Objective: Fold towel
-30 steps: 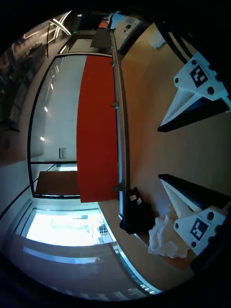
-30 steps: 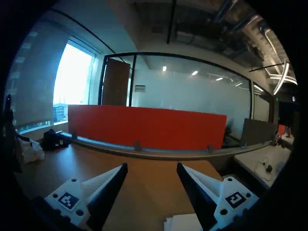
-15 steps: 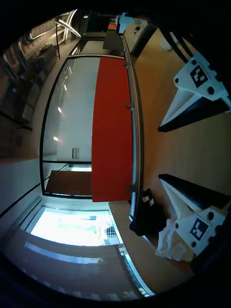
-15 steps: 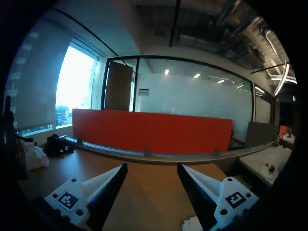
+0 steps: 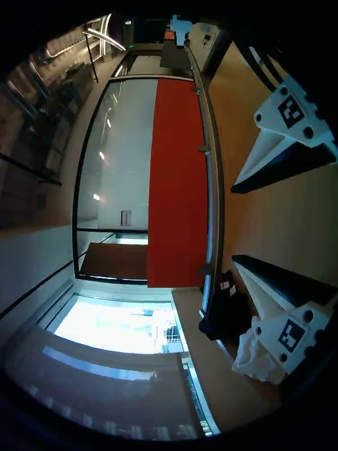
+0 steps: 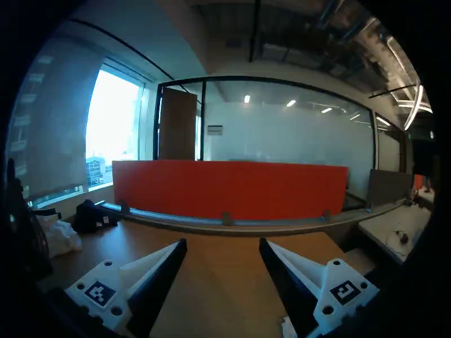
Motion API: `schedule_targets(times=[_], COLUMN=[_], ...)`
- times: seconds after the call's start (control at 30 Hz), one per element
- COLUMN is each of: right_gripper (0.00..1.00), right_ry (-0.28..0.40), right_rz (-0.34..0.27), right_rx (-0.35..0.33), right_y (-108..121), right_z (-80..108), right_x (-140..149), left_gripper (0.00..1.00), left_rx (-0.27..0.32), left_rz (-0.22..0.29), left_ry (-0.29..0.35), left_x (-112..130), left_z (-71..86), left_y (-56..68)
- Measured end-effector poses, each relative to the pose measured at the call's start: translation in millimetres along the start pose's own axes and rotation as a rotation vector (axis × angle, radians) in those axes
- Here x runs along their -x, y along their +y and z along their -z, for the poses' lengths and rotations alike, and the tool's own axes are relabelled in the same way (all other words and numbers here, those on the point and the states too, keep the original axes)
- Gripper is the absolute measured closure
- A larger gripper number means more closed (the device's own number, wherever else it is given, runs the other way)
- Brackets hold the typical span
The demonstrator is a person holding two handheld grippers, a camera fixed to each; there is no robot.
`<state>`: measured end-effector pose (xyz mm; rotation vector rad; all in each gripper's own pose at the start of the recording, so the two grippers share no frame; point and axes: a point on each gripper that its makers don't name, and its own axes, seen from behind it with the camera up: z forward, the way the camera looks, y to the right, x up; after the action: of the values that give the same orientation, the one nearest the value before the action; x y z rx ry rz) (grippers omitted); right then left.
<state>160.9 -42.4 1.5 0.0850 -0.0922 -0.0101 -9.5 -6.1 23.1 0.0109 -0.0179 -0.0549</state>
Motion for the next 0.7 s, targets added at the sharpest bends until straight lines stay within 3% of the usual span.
schedule_targets(times=[0.33, 0.7], right_gripper=[0.0, 0.0], right_ry=[-0.024, -0.008], right_rz=[0.011, 0.044], right_rx=[0.007, 0.02], right_y=[-5.5, -5.2], right_z=[-3.9, -7.2], right_x=[8.7, 31.1], left_gripper=[0.2, 0.2], left_rx=[-0.037, -0.04], left_rz=[-0.009, -0.005], left_ry=[0.025, 0.053], left_x=[33.5, 80.8], left_z=[2.3, -0.3], left_y=[-20.9, -21.9])
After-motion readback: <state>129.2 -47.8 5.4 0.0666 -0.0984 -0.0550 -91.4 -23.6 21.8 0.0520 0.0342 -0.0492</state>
